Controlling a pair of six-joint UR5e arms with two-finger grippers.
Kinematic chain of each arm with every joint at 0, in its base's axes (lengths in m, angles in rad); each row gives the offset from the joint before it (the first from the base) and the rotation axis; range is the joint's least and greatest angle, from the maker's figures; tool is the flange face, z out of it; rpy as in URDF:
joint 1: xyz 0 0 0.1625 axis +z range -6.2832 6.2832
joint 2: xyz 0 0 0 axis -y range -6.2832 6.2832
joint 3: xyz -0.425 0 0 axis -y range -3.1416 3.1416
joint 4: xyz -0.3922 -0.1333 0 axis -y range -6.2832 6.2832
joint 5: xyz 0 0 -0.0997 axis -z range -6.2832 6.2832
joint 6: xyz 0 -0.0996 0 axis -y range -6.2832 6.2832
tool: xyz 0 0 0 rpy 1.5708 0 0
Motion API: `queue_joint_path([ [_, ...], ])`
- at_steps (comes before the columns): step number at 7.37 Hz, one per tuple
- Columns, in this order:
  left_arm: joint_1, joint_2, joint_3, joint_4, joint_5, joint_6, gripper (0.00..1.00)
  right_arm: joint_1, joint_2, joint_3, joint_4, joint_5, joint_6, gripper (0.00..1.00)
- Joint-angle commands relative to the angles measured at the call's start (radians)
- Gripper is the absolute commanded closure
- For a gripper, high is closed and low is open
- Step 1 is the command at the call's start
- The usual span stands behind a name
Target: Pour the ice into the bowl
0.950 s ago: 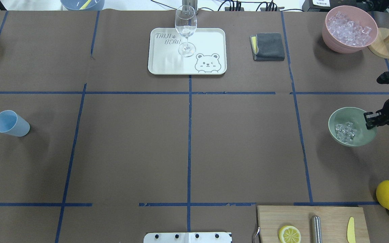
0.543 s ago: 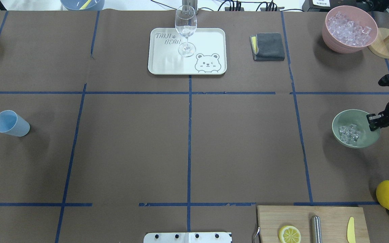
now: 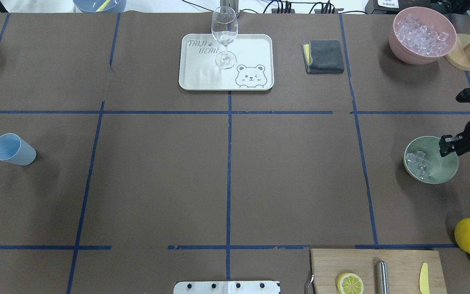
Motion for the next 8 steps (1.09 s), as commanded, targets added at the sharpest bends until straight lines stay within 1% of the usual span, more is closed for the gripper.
queue_joint_path([
  [1, 0.0, 0.0, -0.001, 0.0, 0.001, 0.0, 0.0, 0.067, 0.0, 0.004, -0.001, 0.024, -0.115, 0.0],
  [3, 0.0, 0.0, -0.001, -0.002, 0.001, 0.002, 0.0, 0.155, -0.007, -0.002, -0.015, 0.038, -0.265, 0.0],
  [4, 0.0, 0.0, -0.004, -0.002, 0.002, 0.002, 0.0, 0.236, -0.007, 0.001, -0.055, 0.039, -0.398, 0.0],
  [5, 0.0, -0.002, -0.007, 0.0, 0.007, 0.002, 0.0, 0.32, 0.006, 0.026, -0.167, 0.039, -0.528, 0.0],
  [6, 0.0, -0.002, -0.007, -0.002, 0.009, 0.002, 0.0, 0.411, 0.044, 0.015, -0.264, 0.044, -0.692, 0.0],
  [7, -0.003, 0.0, -0.007, 0.0, 0.009, 0.002, 0.0, 0.48, 0.049, 0.014, -0.346, 0.08, -0.774, 0.0],
  [8, -0.003, 0.0, -0.002, 0.001, 0.015, 0.002, 0.0, 0.523, 0.042, 0.008, -0.371, 0.145, -0.787, 0.0],
])
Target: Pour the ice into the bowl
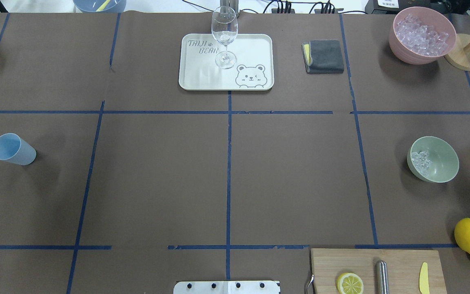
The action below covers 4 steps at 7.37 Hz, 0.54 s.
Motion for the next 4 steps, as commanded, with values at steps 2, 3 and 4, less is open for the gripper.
queue_joint_path([
  [2, -0.038, 0.019, 0.006, 0.006, 0.005, -0.011, 0.0, 0.101, -0.035, -0.021, -0.055, 0.09, -0.054, 0.0],
  [3, -0.064, 0.033, 0.006, 0.008, 0.005, -0.012, 0.0, 0.101, -0.028, -0.013, -0.051, 0.078, -0.059, 0.0],
  [4, -0.065, 0.045, 0.006, 0.011, 0.005, -0.012, 0.0, 0.101, -0.049, -0.006, -0.051, 0.08, -0.054, 0.0],
])
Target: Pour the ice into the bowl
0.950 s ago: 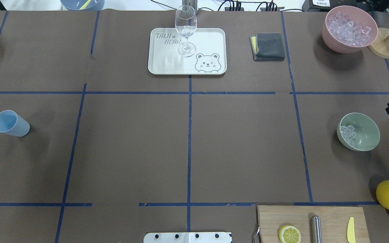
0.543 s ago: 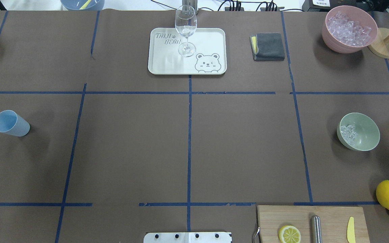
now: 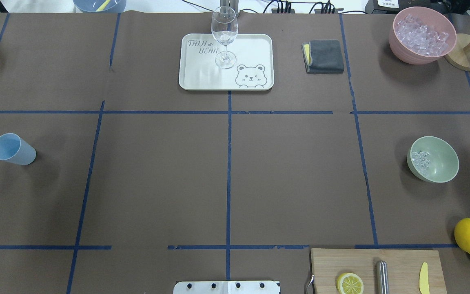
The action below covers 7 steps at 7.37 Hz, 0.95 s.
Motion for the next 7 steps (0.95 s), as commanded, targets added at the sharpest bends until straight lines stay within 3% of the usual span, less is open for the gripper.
queue_joint_path([
  [1, -0.015, 0.026, 0.005, 0.006, -0.001, -0.007, 0.0, 0.003, -0.009, 0.001, -0.001, 0.016, 0.005, 0.0],
  [2, -0.014, 0.055, 0.002, 0.006, -0.004, -0.03, 0.0, 0.007, -0.017, -0.007, -0.002, 0.032, 0.005, 0.0],
  [4, -0.011, 0.052, 0.011, 0.005, -0.006, -0.079, 0.0, 0.064, -0.024, -0.062, -0.003, 0.158, 0.005, 0.0],
  [7, -0.012, 0.053, 0.009, 0.005, -0.006, -0.081, 0.0, 0.069, -0.021, -0.069, 0.002, 0.148, -0.001, 0.0],
])
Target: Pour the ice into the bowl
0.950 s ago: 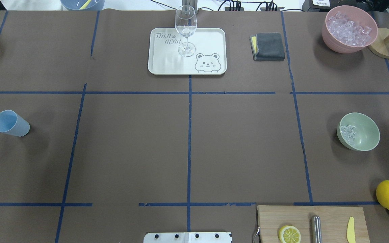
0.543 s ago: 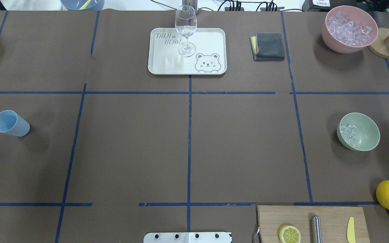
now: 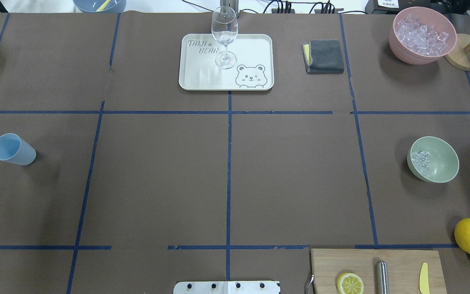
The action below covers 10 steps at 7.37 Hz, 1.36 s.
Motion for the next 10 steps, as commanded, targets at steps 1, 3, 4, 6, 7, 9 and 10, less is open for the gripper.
queue_joint_path([
  [1, 0.0, 0.0, 0.0, 0.0, 0.0, -0.001, 0.0, 0.002, 0.003, -0.003, 0.001, -0.027, 0.002, 0.0],
  [3, 0.0, 0.0, -0.003, 0.0, 0.0, -0.001, 0.0, 0.002, 0.011, -0.003, 0.001, -0.086, 0.015, 0.0],
  [4, 0.0, 0.0, -0.002, -0.002, -0.002, -0.001, 0.0, 0.002, 0.011, -0.005, 0.001, -0.086, 0.018, 0.0],
  [6, 0.0, 0.0, 0.0, -0.002, -0.003, -0.001, 0.0, 0.002, 0.011, -0.003, 0.001, -0.086, 0.018, 0.0],
  [7, 0.0, 0.0, 0.0, -0.002, -0.003, -0.003, 0.0, 0.002, 0.012, -0.003, 0.001, -0.084, 0.018, 0.0],
  [9, 0.0, 0.0, 0.001, -0.005, -0.002, -0.003, 0.0, 0.002, 0.015, -0.002, 0.001, -0.086, 0.018, 0.0],
  [10, 0.0, 0.0, 0.0, -0.006, -0.002, -0.003, 0.0, 0.002, 0.015, -0.002, 0.001, -0.084, 0.02, 0.0],
])
